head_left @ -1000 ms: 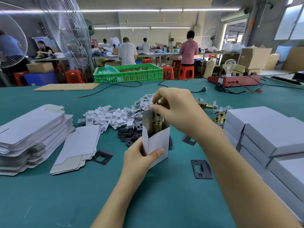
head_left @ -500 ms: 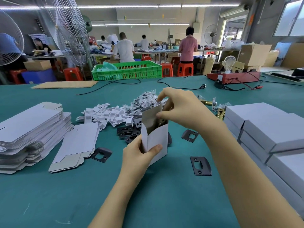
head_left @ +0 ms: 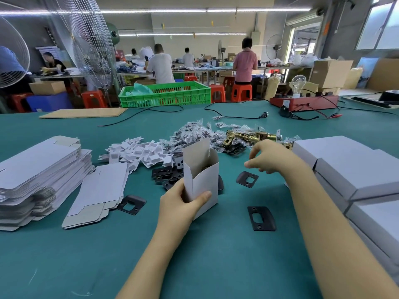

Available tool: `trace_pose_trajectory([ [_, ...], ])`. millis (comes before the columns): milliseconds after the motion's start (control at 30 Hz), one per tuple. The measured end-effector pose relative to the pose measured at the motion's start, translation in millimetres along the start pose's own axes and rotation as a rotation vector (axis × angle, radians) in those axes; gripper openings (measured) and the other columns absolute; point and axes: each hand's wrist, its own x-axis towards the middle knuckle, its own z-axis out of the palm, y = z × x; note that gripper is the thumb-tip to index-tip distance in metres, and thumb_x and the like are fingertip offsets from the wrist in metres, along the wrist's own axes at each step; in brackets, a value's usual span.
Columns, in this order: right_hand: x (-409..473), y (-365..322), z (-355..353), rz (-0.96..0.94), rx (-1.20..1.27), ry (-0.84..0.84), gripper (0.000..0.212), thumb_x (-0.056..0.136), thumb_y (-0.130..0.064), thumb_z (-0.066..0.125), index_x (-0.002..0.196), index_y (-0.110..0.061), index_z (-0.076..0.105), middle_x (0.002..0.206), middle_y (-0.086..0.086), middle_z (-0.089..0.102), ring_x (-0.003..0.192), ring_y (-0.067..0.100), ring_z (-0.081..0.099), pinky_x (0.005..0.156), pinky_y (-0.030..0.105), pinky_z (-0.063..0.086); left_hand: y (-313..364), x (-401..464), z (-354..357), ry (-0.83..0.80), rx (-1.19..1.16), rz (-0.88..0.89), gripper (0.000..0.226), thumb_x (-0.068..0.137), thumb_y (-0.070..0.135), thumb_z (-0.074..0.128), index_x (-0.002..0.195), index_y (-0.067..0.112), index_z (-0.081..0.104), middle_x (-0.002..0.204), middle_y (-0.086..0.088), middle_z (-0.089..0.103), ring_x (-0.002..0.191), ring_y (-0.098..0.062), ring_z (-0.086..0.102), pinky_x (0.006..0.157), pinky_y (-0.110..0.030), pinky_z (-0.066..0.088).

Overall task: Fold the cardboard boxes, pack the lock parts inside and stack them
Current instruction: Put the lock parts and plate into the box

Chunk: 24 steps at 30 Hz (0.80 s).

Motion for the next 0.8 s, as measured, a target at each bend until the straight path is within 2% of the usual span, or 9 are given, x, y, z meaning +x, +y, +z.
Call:
trace_pose_trajectory([
  [100,7,8,13,0.084,-0.083,0.009,0.032,0.086,-0.018,0.068,0.106,0.006,0.063,0.078,0.014,0.057,0.063,0.023,0.047,0.062,0.03,0.04,1,-1,1,0.015,0.056,0.012,0.026,0.08,0.02,0.08,0.087,0.04,0.065,0.086,0.024,0.071,0.085,-0.004,0.066,0.08,-0.032,0.056],
  [233,11,14,24,0.13,-0.056,-0.051,0.026,0.084,-0.022,0.073,0.092,-0.002,0.059,0.087,0.02,0.06,0.067,0.023,0.047,0.065,0.032,0.042,1,-2,3,0.023,0.106,0.06,0.024,0.082,0.02,0.077,0.083,0.04,0.064,0.084,0.02,0.069,0.083,-0.01,0.063,0.073,-0.03,0.051],
  [333,14,18,32,0.123,-0.064,-0.094,0.046,0.08,-0.03,0.076,0.11,0.002,0.06,0.107,0.018,0.063,0.091,0.028,0.058,0.077,0.035,0.049,0,-3,5,0.049,0.137,0.09,0.012,0.081,0.023,0.077,0.084,0.025,0.065,0.082,0.002,0.068,0.078,-0.02,0.059,0.068,-0.035,0.05],
  [400,16,19,37,0.126,-0.102,-0.091,0.049,0.079,-0.032,0.076,0.113,0.0,0.062,0.113,0.017,0.064,0.101,0.027,0.057,0.081,0.035,0.051,-1,-4,6,0.089,0.182,0.117,0.016,0.08,0.024,0.077,0.077,0.018,0.062,0.071,0.0,0.064,0.065,-0.018,0.051,0.056,-0.025,0.042],
  [500,18,17,40,0.138,-0.156,-0.079,0.037,0.079,-0.03,0.076,0.101,-0.003,0.063,0.101,0.013,0.065,0.096,0.027,0.057,0.077,0.035,0.051,-2,-3,7,0.171,0.212,0.132,0.037,0.08,0.021,0.077,0.059,0.023,0.046,0.05,0.014,0.05,0.051,-0.007,0.039,0.049,-0.016,0.032],
  [600,15,6,43,0.093,-0.21,0.002,0.022,0.077,-0.02,0.071,0.073,-0.009,0.052,0.072,0.011,0.053,0.069,0.027,0.05,0.053,0.03,0.039,-4,0,4,0.247,0.209,0.109,0.028,0.08,0.024,0.077,0.068,0.009,0.056,0.056,-0.001,0.055,0.053,-0.009,0.036,0.05,-0.019,0.032],
  [667,14,-4,49,-0.011,-0.123,0.06,0.018,0.079,-0.022,0.069,0.082,-0.005,0.062,0.079,0.013,0.06,0.073,0.027,0.058,0.056,0.032,0.045,-6,1,3,0.27,0.227,0.1,0.029,0.081,0.026,0.077,0.073,0.004,0.058,0.061,-0.011,0.056,0.053,-0.01,0.036,0.051,-0.02,0.032],
  [733,12,-14,57,-0.101,0.046,0.034,0.033,0.081,-0.037,0.071,0.098,-0.01,0.065,0.087,0.005,0.063,0.077,0.016,0.06,0.06,0.028,0.047,-5,1,4,0.274,0.241,0.125,0.031,0.08,0.024,0.078,0.064,0.011,0.053,0.05,0.001,0.046,0.052,-0.01,0.036,0.049,-0.019,0.032],
  [800,10,-20,69,-0.137,0.085,-0.047,0.046,0.077,-0.045,0.074,0.11,-0.016,0.059,0.098,0.001,0.057,0.085,0.016,0.056,0.065,0.028,0.043,-3,-1,7,0.268,0.264,0.149,0.041,0.078,0.02,0.078,0.056,0.023,0.043,0.046,0.012,0.044,0.05,-0.008,0.037,0.047,-0.016,0.032],
])
